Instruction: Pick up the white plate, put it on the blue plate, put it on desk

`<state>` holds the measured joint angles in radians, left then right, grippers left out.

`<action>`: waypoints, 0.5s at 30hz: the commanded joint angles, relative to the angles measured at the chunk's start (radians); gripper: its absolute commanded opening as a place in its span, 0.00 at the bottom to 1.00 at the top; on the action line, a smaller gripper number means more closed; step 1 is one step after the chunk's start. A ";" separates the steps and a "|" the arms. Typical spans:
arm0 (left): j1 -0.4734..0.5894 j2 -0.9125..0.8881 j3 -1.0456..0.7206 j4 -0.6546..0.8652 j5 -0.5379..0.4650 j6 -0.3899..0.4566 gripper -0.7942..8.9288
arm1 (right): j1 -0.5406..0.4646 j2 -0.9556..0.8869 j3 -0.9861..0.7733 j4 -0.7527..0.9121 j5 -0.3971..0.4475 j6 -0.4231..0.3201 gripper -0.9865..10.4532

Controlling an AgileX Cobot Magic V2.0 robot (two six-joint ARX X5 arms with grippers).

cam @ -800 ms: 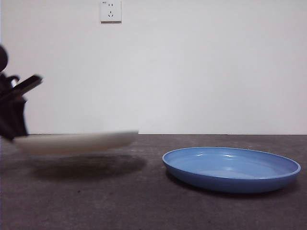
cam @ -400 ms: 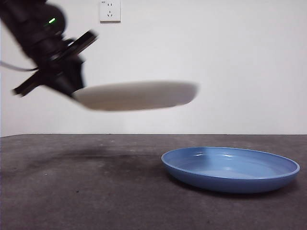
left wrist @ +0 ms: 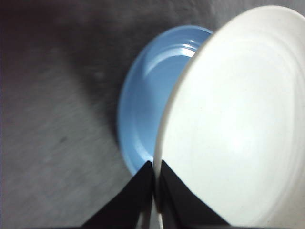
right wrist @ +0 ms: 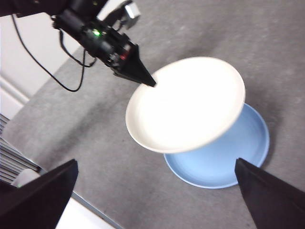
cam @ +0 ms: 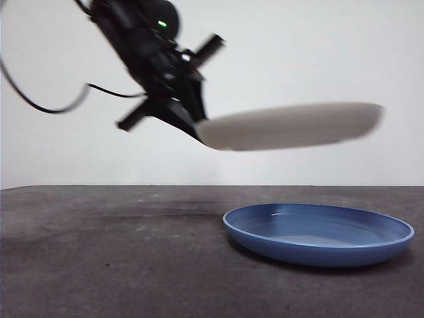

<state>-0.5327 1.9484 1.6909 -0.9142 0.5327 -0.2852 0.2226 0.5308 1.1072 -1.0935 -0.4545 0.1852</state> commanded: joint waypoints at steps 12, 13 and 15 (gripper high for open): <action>-0.090 0.211 0.120 -0.006 -0.069 0.013 0.10 | 0.003 0.003 0.066 -0.042 0.018 -0.042 0.59; -0.090 0.217 0.120 -0.005 -0.069 0.018 0.10 | 0.003 0.003 0.066 -0.041 0.018 -0.043 0.59; -0.090 0.230 0.120 -0.001 -0.069 0.032 0.10 | 0.003 0.003 0.066 -0.041 0.019 -0.044 0.59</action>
<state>-0.6128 2.1487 1.7794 -0.9215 0.4602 -0.2745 0.2226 0.5308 1.1522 -1.1408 -0.4397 0.1535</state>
